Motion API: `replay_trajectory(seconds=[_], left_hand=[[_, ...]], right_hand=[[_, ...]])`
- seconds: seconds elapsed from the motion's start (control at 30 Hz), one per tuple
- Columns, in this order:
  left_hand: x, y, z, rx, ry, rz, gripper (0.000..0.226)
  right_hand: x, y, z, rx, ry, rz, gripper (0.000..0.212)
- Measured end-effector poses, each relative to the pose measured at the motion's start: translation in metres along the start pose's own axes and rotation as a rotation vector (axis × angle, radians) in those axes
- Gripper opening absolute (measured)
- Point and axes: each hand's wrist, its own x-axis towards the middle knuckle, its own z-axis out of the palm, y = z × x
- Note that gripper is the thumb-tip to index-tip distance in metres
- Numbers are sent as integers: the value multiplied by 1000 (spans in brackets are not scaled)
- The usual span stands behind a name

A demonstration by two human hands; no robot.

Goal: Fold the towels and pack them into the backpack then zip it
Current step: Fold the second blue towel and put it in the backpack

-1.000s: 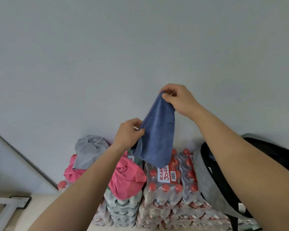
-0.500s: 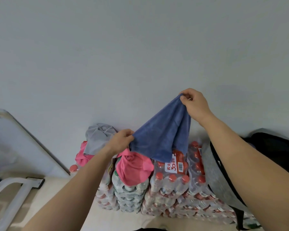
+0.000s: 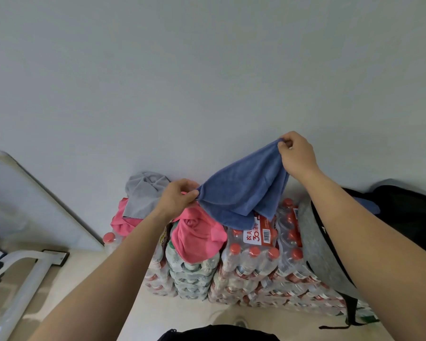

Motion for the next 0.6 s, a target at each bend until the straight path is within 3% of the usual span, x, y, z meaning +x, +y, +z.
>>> replay_trajectory(seconds=[0.13,0.37,0.5,0.6], left_hand=[[6,-5,-3,145,-20,12,17],[15,-10,-1,360,-42,-50,8],[19,-12,1,269,-18,-120,3],[16,-7,3,129,88,-116,19]], right_hand=[[2,8,-2,-46,-5,5,20],[2,19,0,-45,12,24,20],[2,23,1,-45,15,26,19],[3,25,1,-51,30,33,19]])
